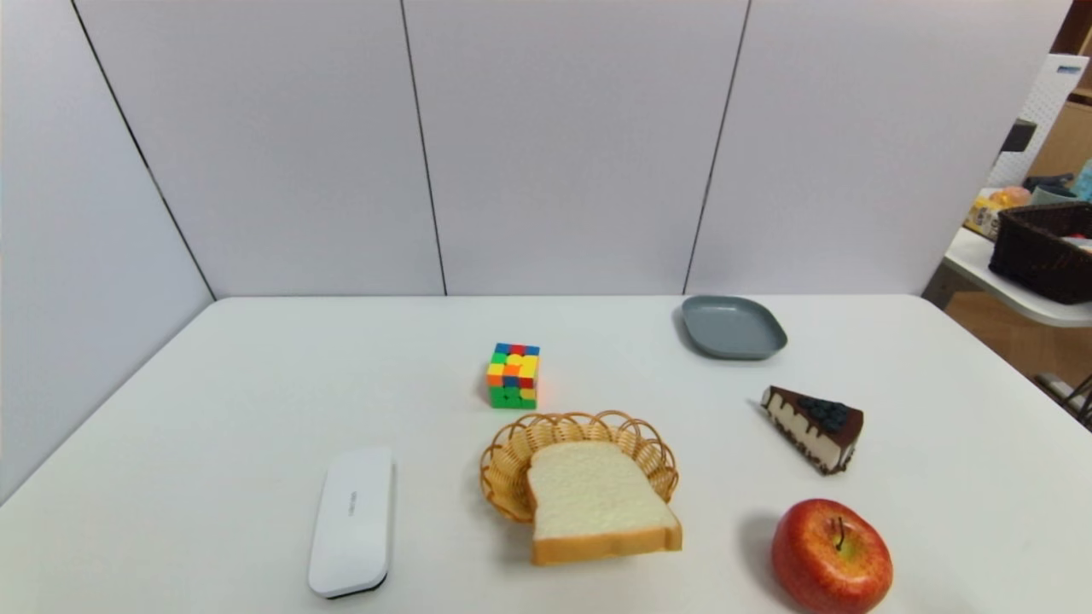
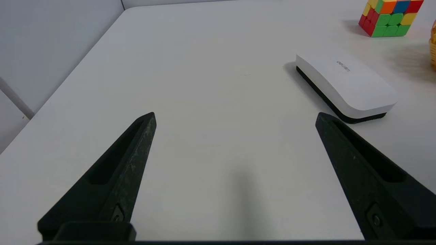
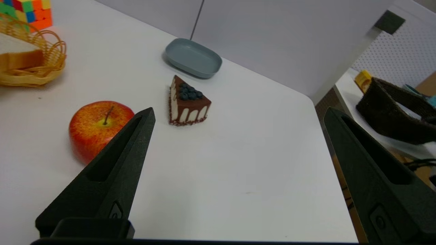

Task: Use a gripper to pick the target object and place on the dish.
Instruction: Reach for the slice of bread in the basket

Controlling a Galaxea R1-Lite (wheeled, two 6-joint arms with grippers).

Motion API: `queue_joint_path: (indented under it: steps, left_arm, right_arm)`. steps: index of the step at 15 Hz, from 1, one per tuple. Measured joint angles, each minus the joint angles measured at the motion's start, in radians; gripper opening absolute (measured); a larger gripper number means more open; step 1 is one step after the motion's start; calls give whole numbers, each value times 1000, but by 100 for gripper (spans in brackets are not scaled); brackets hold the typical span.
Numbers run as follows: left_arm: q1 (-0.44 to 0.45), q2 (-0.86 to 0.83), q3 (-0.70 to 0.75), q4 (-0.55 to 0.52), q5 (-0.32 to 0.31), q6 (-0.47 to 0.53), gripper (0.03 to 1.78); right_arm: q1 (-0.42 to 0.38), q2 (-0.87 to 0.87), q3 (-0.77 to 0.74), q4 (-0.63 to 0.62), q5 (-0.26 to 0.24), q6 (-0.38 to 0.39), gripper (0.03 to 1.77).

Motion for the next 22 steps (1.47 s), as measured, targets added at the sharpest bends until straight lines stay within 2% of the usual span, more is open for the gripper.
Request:
queue_joint_path:
  steps: [3, 6, 10, 14, 16, 18, 22]
  left_arm:
    - [0, 0, 0, 0, 0, 0, 169]
    - [0, 0, 0, 0, 0, 0, 169]
    - [0, 0, 0, 0, 0, 0, 169]
    - [0, 0, 0, 0, 0, 0, 169]
    - [0, 0, 0, 0, 0, 0, 169]
    - [0, 0, 0, 0, 0, 0, 169]
    - [0, 0, 0, 0, 0, 0, 169]
  right_arm:
    - [-1, 34, -25, 0, 145, -51, 171]
    - [-8, 96, -69, -3, 292, -147, 171]
    - [-12, 189, -94, -4, 414, -357, 171]
    - [-18, 295, -123, 3, 443, -503, 171]
    - [-16, 352, -147, -1, 442, -531, 171]
    - [-12, 414, -193, -5, 433, -505, 171]
    - [-14, 513, -329, -1, 374, -320, 171]
